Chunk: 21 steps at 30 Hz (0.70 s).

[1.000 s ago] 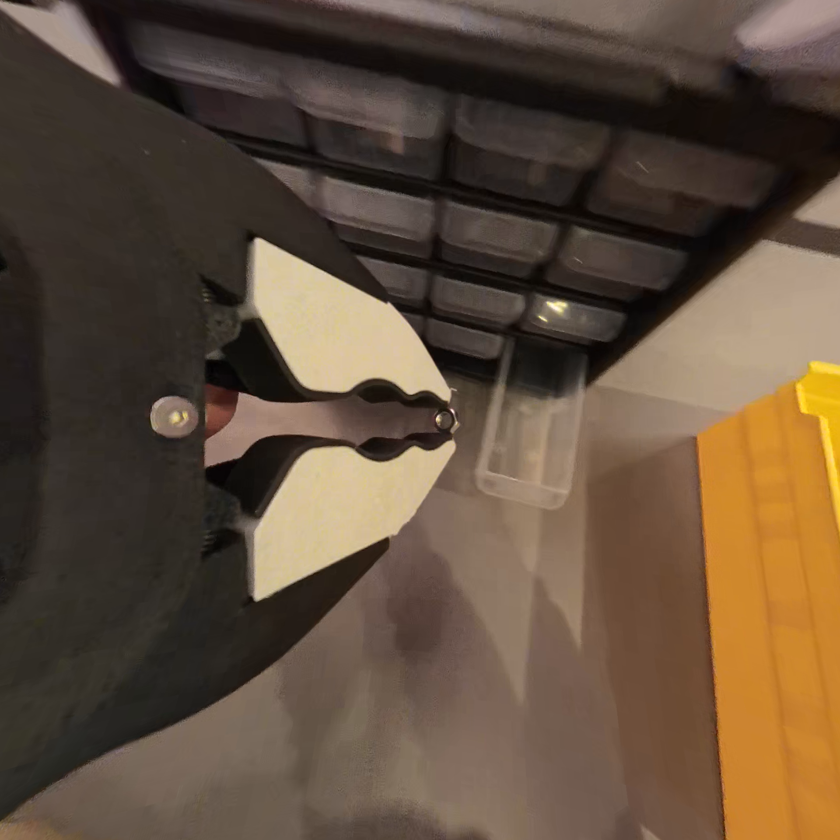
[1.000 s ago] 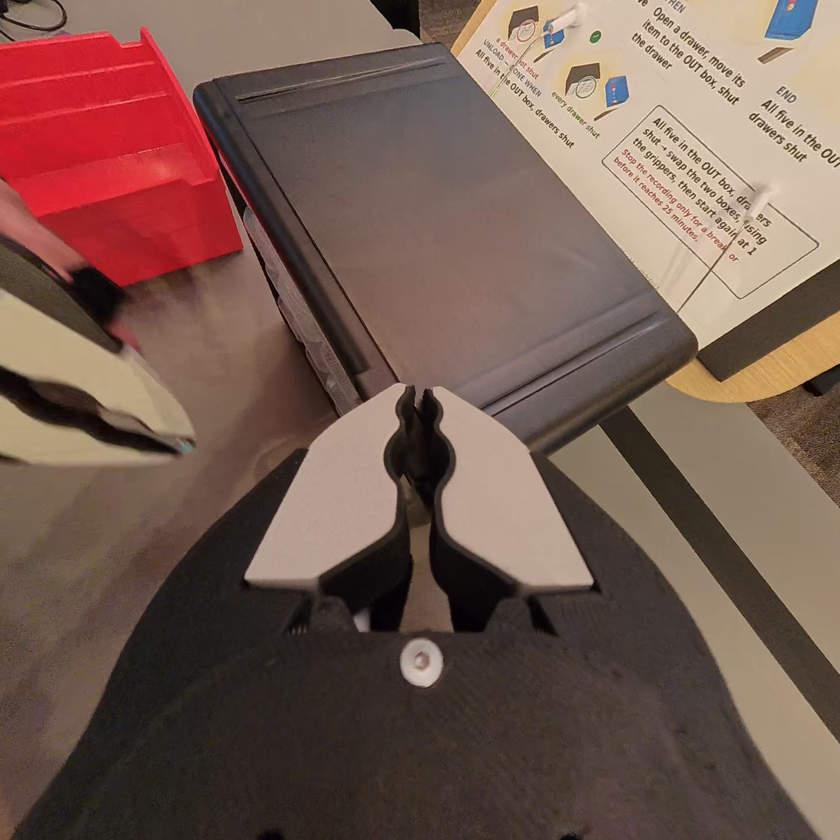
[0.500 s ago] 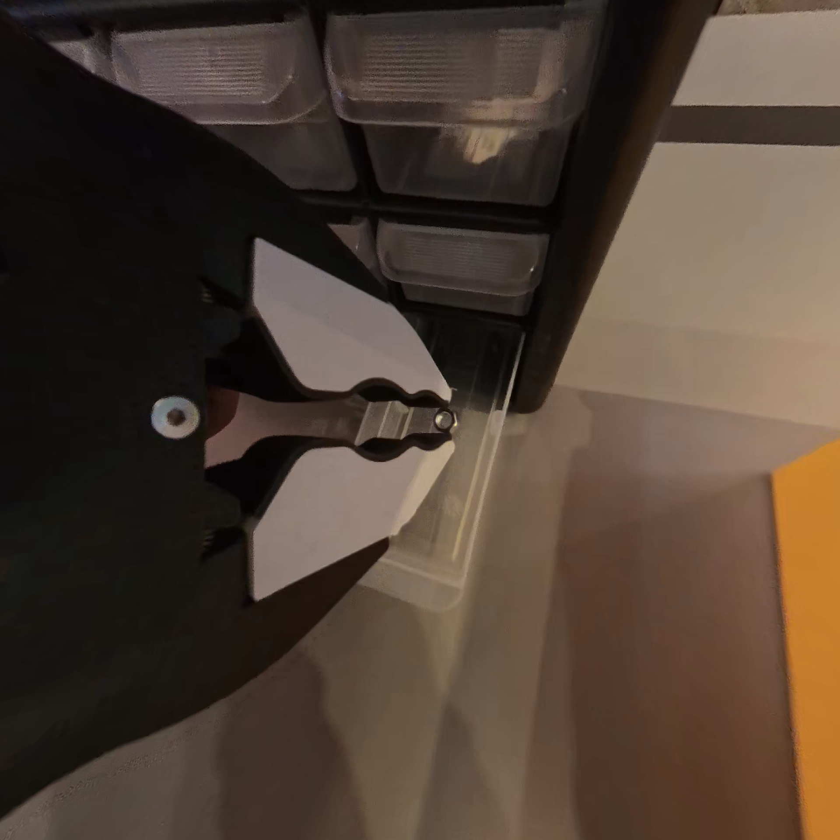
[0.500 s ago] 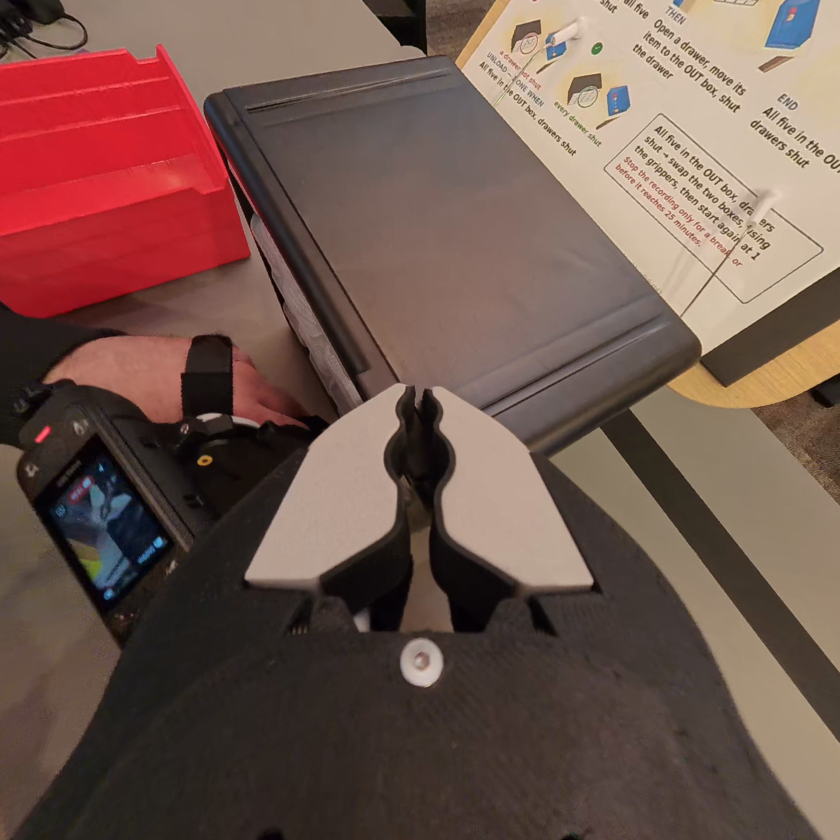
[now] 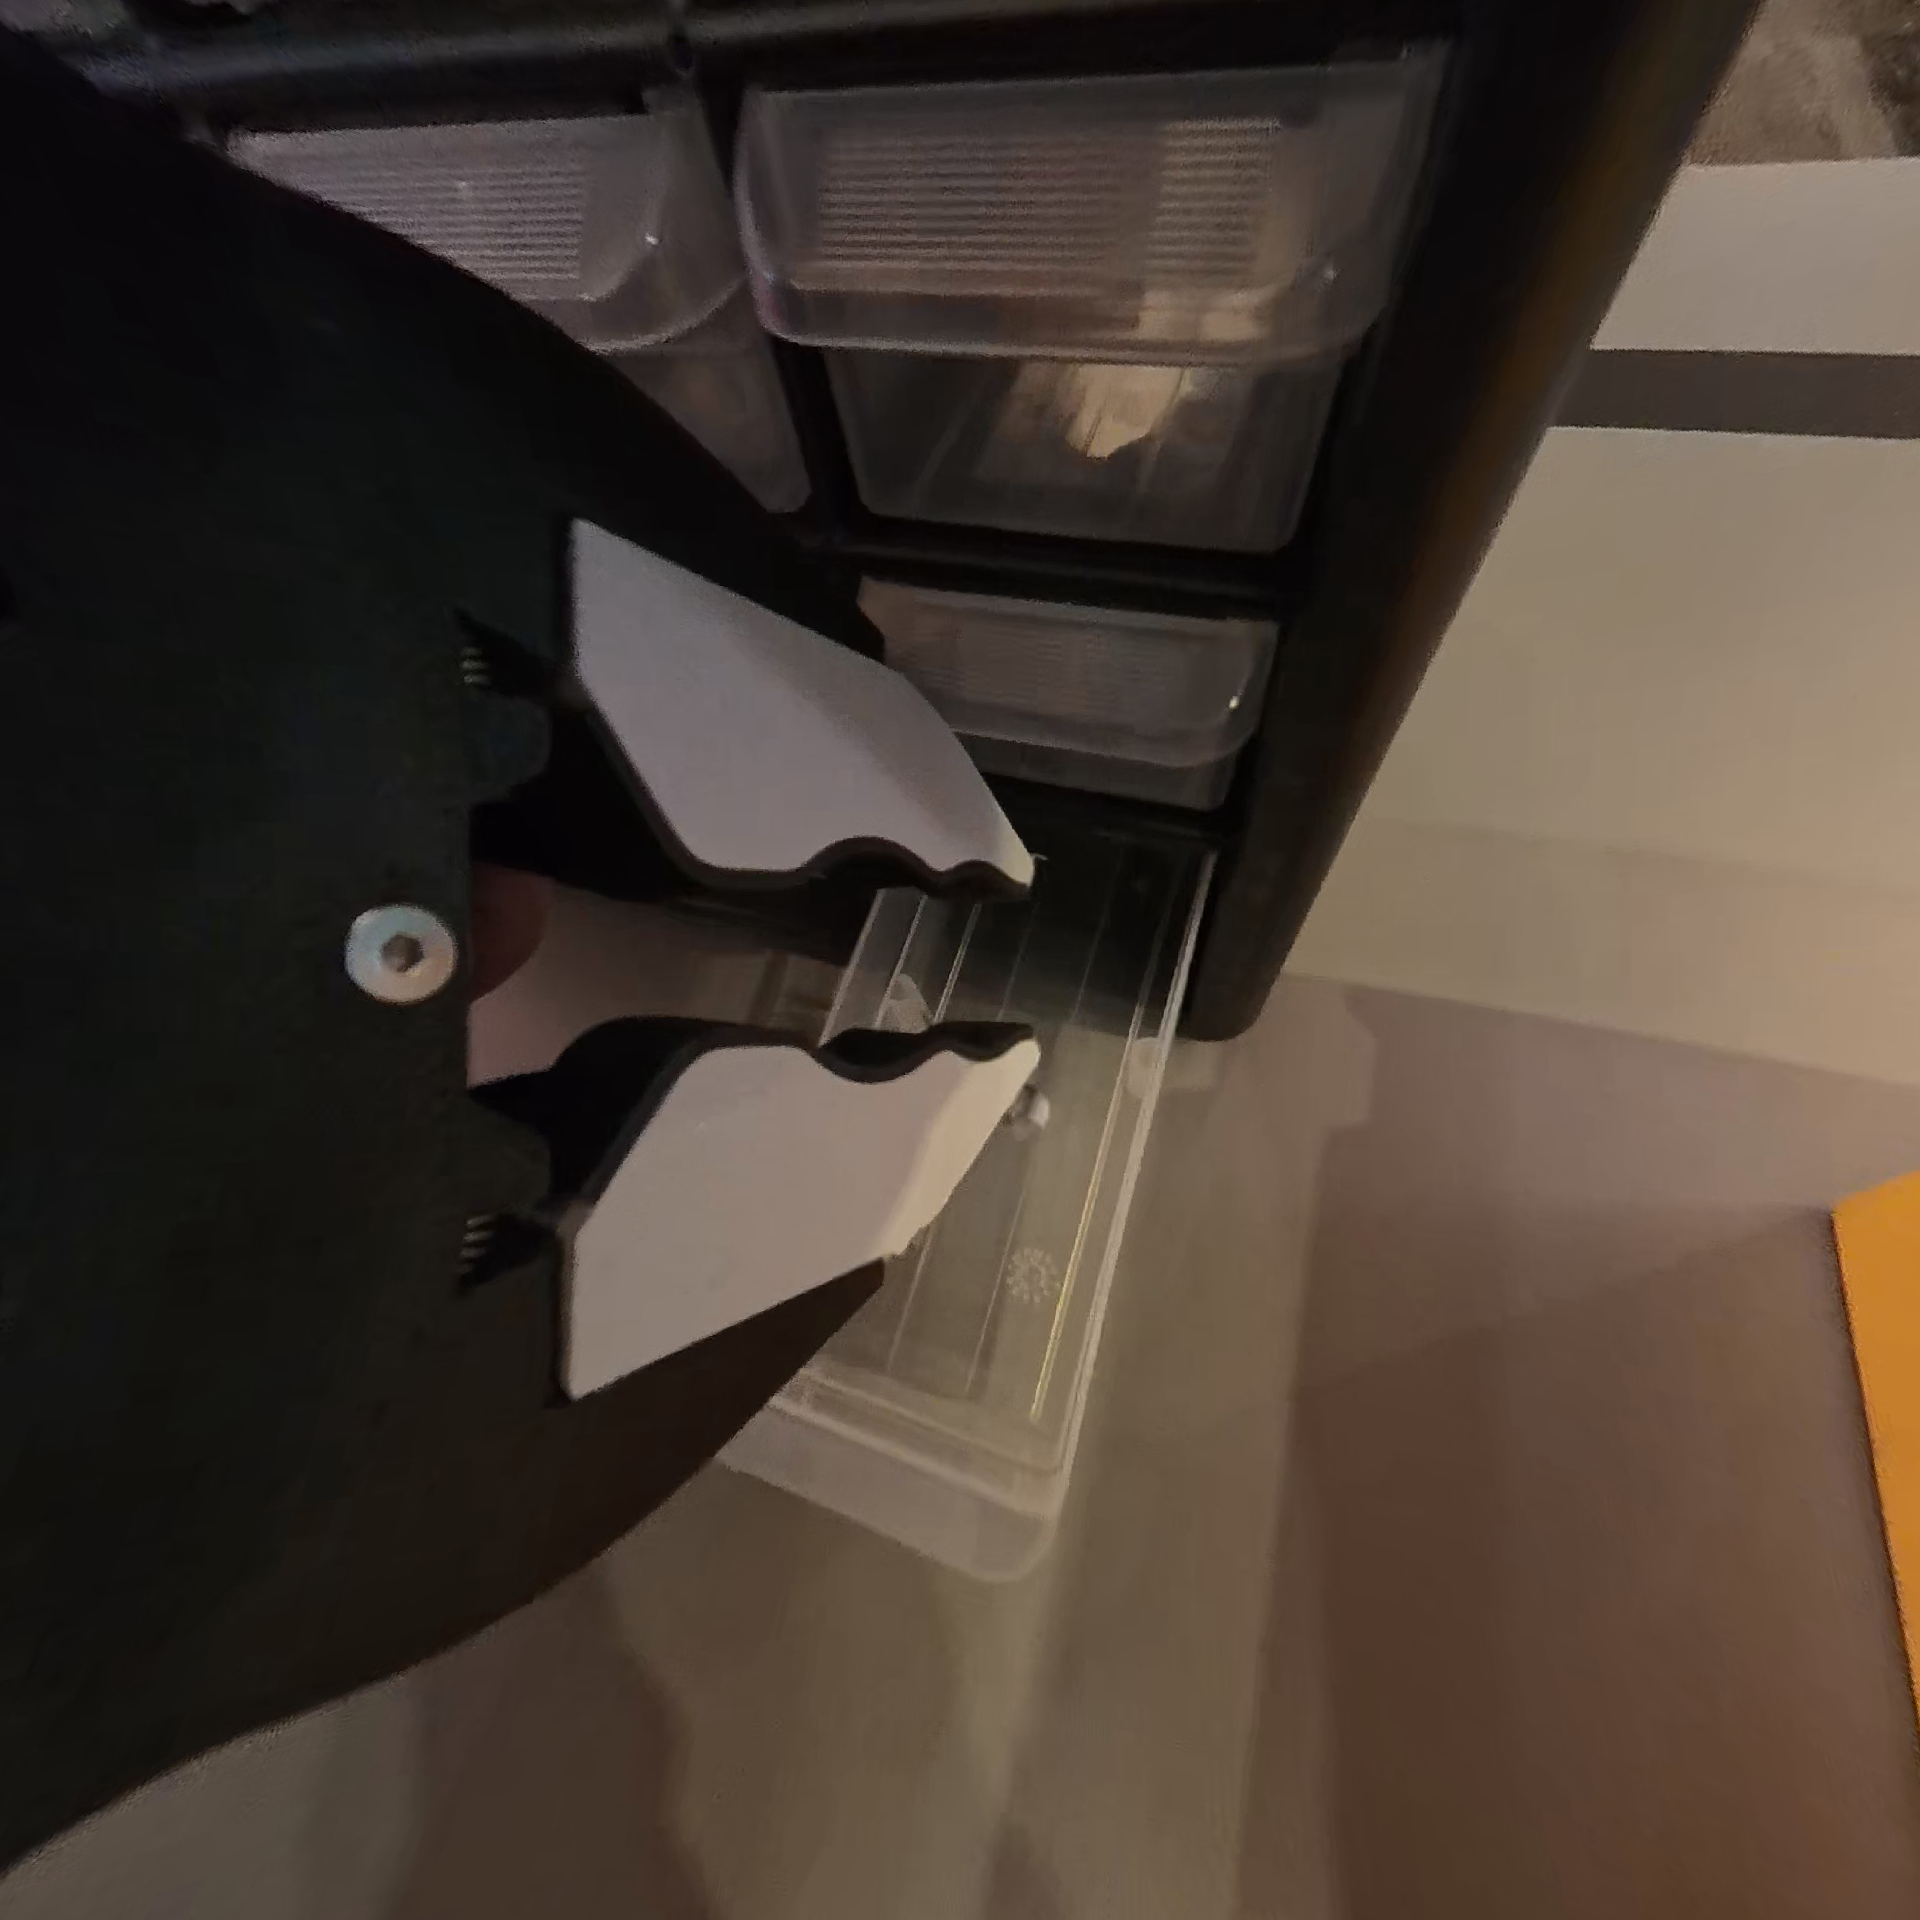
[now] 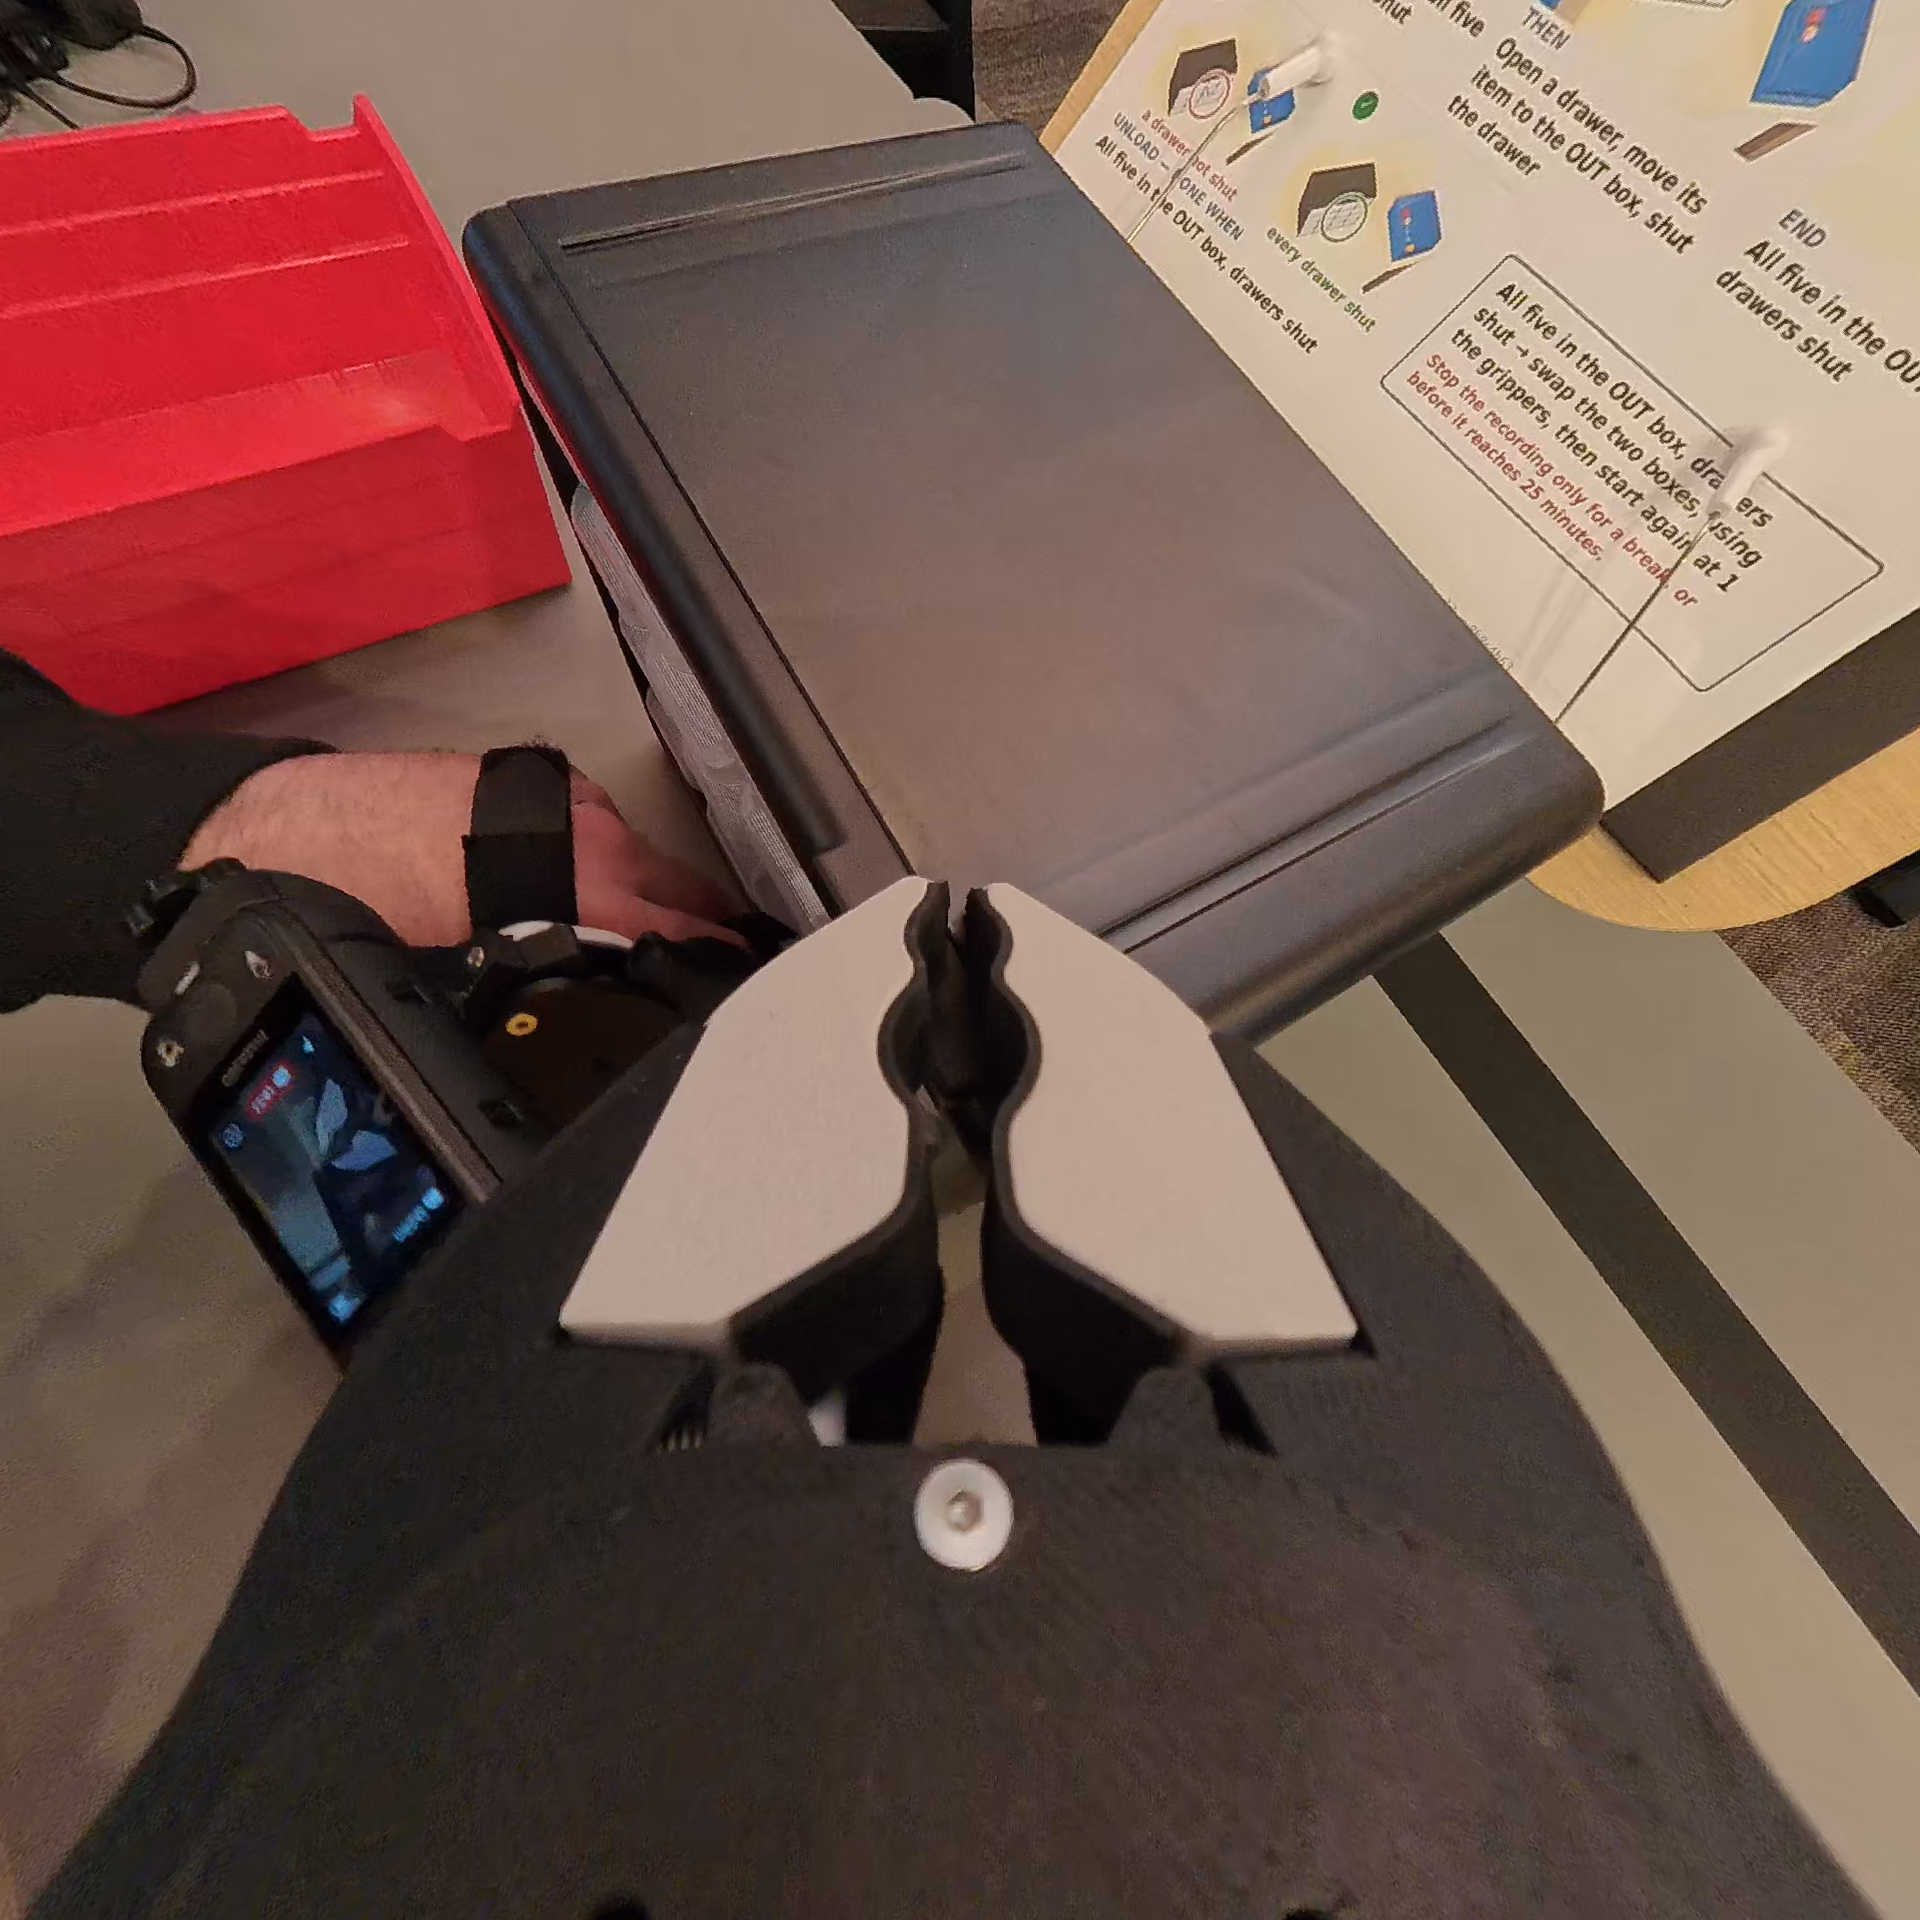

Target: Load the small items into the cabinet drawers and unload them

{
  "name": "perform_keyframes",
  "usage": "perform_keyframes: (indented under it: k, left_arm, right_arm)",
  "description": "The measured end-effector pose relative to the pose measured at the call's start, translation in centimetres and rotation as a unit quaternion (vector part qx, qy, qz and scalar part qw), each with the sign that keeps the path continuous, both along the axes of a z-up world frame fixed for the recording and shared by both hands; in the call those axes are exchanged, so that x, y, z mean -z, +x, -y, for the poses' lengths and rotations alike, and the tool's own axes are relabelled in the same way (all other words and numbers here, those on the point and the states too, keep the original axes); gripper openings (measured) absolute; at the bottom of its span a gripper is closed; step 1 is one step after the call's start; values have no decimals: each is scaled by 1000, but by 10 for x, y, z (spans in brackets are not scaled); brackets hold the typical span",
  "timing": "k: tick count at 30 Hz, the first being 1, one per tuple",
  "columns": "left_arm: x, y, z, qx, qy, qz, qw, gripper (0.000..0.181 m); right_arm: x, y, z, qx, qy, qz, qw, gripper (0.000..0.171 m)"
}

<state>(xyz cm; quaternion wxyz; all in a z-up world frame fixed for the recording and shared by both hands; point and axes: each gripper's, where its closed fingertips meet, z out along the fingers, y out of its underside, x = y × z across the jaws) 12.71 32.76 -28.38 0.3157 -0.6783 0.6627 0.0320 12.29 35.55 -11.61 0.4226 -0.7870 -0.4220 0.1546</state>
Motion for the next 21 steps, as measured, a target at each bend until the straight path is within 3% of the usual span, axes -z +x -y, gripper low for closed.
perform_keyframes:
  k: [10,14,21]
  left_arm:
    - [-33,-21,40,29,-22,104,994,28]
    - [-22,-21,67,61,-37,100,992,41]
    - [-3,-16,62,41,31,82,995,52]
  right_arm:
    - [0,0,0,-3,-1,-5,1000,3]
    - [0,0,0,-2,-2,-8,1000,5]
    - [0,0,0,0,-3,-4,1000,3]
